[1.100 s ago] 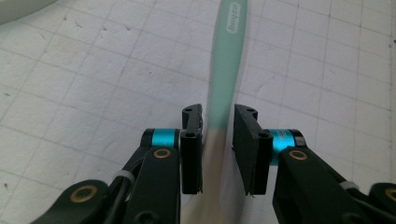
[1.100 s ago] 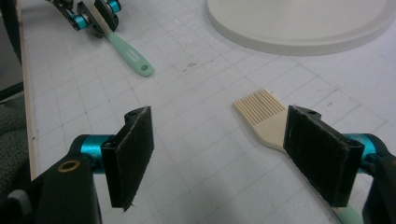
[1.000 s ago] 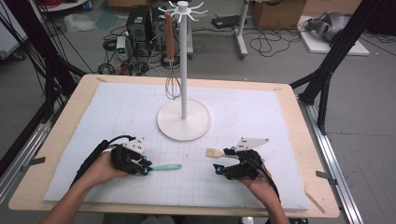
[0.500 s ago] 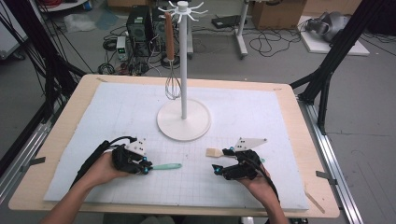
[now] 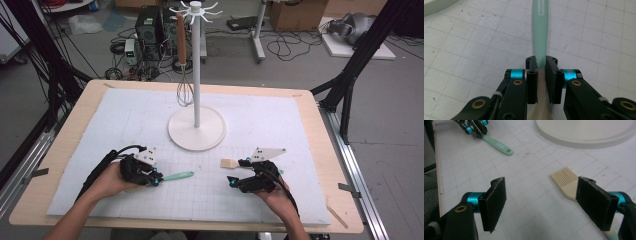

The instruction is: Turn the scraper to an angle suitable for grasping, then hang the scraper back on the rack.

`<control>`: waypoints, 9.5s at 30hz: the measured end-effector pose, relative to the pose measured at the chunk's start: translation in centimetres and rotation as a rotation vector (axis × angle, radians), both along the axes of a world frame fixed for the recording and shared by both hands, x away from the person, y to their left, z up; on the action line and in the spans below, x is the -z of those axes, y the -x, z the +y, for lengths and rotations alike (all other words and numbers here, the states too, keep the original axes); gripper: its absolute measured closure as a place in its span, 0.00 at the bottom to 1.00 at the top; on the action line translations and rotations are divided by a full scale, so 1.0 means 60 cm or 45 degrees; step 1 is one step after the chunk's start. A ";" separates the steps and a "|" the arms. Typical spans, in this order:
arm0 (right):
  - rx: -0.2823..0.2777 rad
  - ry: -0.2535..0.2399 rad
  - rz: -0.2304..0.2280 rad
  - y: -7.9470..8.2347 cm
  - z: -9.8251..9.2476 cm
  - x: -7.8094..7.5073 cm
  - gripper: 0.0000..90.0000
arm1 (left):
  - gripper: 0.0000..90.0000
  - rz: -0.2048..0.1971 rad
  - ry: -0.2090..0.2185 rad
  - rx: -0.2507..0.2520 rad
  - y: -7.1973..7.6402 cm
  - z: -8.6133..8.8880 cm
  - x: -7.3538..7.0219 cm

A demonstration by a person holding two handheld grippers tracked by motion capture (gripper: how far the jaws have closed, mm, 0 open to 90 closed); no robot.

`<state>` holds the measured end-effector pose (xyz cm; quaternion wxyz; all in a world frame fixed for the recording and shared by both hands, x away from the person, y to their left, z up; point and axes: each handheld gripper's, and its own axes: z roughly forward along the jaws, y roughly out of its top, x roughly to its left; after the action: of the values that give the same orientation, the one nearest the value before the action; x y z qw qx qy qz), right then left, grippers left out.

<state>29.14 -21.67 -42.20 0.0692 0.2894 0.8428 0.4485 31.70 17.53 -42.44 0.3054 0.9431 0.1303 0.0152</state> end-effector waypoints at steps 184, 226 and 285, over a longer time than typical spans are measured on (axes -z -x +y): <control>-0.422 -0.390 0.273 -0.066 0.125 -0.080 0.91 | 0.93 -0.048 0.310 0.132 0.001 -0.052 -0.105; -0.439 -0.444 0.159 -0.059 0.137 -0.115 0.79 | 0.94 0.044 0.380 0.141 -0.009 -0.060 -0.113; -0.491 -0.392 0.067 -0.054 0.160 -0.155 0.91 | 0.93 0.100 0.474 0.158 -0.004 -0.072 -0.106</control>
<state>32.35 -12.09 -32.92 -0.0847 0.1420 0.8056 0.5689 31.94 13.20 -36.09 0.4695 0.8765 0.0844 -0.0646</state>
